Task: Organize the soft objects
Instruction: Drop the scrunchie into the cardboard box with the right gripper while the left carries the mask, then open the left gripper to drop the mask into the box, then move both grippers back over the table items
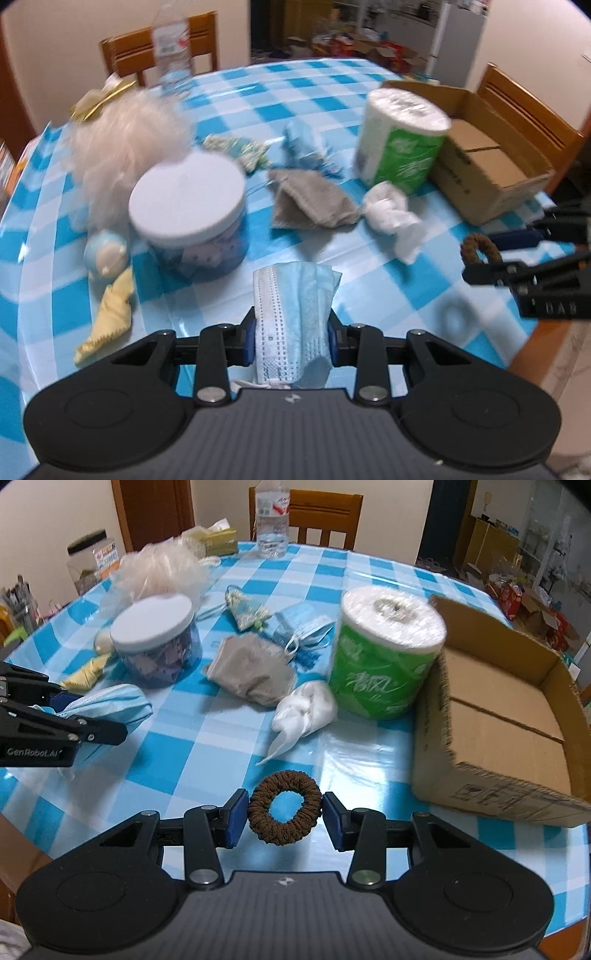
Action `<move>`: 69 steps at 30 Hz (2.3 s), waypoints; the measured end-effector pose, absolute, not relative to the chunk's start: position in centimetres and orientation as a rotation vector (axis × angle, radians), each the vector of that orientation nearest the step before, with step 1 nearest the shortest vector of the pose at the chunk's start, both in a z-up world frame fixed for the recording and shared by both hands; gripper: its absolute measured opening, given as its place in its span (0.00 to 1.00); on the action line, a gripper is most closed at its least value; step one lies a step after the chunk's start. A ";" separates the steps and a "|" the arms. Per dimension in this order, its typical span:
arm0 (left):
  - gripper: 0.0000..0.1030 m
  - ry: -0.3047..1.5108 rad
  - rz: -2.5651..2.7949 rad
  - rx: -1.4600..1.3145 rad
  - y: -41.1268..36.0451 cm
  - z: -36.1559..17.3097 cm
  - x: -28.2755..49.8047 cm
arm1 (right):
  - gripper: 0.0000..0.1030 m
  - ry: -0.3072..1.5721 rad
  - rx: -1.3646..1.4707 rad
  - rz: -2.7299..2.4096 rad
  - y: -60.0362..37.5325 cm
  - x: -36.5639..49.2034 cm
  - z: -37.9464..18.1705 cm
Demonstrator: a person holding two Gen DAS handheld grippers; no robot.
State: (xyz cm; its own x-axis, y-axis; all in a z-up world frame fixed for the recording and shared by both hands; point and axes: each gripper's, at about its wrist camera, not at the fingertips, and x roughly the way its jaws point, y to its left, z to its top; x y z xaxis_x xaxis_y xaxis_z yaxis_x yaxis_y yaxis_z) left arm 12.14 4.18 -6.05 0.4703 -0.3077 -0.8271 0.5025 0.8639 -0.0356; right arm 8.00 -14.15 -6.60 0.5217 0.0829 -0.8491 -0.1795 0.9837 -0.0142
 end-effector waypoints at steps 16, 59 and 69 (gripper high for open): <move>0.32 0.899 -0.559 0.227 -4.2 -0.3 12.0 | 0.47 0.885 -0.159 0.128 -24.9 10.1 -0.5; 0.92 0.783 -0.638 0.261 -23.9 -0.4 20.7 | 1.00 0.843 -0.127 0.171 -34.7 10.3 -2.2; 0.97 0.786 -0.607 0.218 -20.6 0.0 18.2 | 1.00 0.837 -0.139 0.176 -33.7 10.5 -2.0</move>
State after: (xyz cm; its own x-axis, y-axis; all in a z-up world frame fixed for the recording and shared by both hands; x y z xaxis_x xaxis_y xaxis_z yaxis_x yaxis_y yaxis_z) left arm 18.19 -20.62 0.03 0.5481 -0.4293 -0.7178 0.5860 0.8095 -0.0367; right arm 10.52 -33.71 -1.95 0.6562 0.1006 -0.7479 -0.2095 0.9764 -0.0525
